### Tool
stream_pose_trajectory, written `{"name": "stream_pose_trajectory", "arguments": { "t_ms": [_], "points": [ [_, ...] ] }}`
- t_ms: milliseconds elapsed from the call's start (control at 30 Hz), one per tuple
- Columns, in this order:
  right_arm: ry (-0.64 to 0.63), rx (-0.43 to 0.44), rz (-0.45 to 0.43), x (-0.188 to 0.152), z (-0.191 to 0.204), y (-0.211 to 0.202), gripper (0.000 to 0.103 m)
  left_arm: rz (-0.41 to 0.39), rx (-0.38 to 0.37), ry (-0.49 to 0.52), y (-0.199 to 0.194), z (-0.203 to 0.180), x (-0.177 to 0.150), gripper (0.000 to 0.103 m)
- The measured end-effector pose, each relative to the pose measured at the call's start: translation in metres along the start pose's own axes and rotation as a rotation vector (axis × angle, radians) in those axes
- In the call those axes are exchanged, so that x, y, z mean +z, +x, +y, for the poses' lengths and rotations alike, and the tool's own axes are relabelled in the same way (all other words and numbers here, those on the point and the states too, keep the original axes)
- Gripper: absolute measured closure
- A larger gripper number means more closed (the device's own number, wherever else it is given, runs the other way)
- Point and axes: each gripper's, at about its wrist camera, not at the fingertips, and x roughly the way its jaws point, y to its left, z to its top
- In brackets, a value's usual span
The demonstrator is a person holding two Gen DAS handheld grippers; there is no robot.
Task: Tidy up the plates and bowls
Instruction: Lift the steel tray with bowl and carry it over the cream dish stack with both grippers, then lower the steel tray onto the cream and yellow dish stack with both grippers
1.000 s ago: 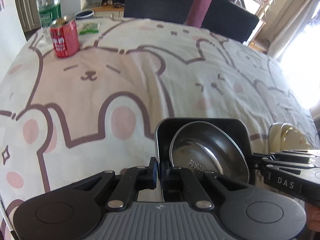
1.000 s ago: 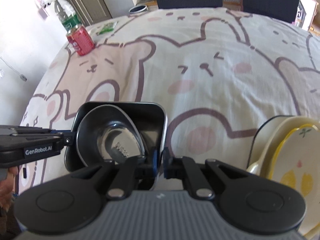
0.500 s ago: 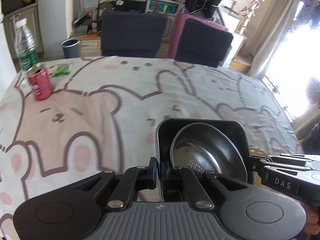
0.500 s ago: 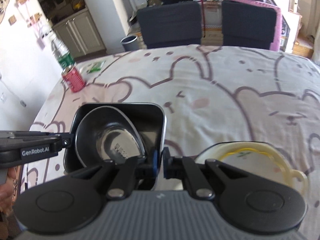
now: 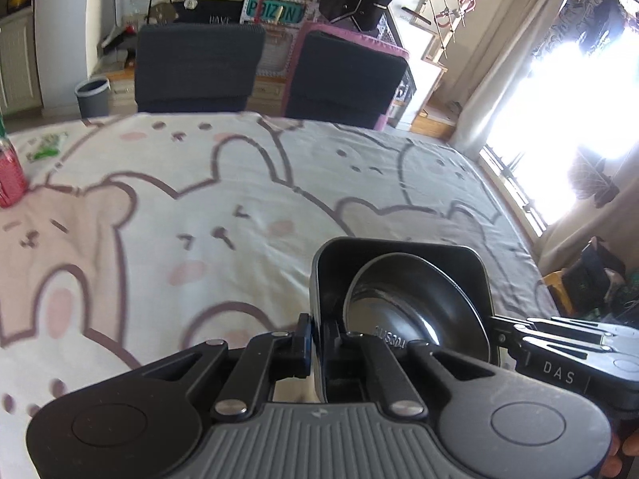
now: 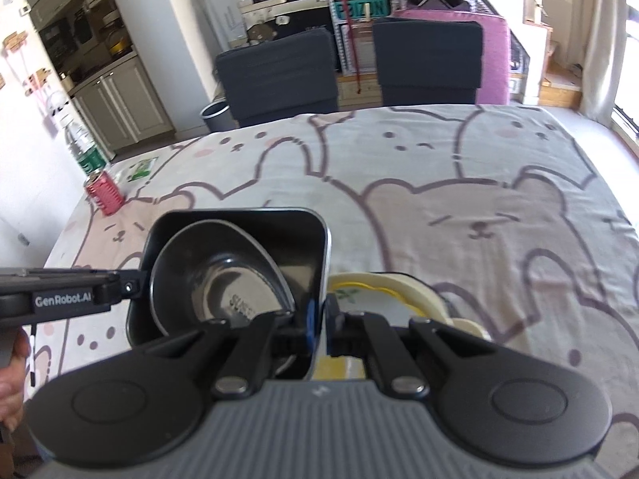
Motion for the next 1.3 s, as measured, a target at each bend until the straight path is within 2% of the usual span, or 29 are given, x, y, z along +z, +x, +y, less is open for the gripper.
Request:
{"name": "stream_pose_trajectory", "arguments": {
  "t_ms": [233, 500, 967, 1300],
  "points": [
    [0.034, -0.041, 0.023, -0.012, -0.032, -0.01, 0.098, 0.059, -0.014, 0.014, 0.022, -0.028, -0.013, 0.098],
    [0.038, -0.054, 0.082, -0.02, -0.05, -0.006, 0.098, 0.116, 0.003, -0.007, 0.043, -0.035, -0.022, 0.098],
    [0.026, -0.074, 0.164, -0.024, -0.054, 0.013, 0.098, 0.165, 0.023, 0.014, 0.059, -0.04, -0.026, 0.098],
    [0.044, -0.065, 0.191, -0.02, -0.06, 0.024, 0.098, 0.177, 0.034, 0.017, 0.065, -0.039, -0.026, 0.098]
  ]
}}
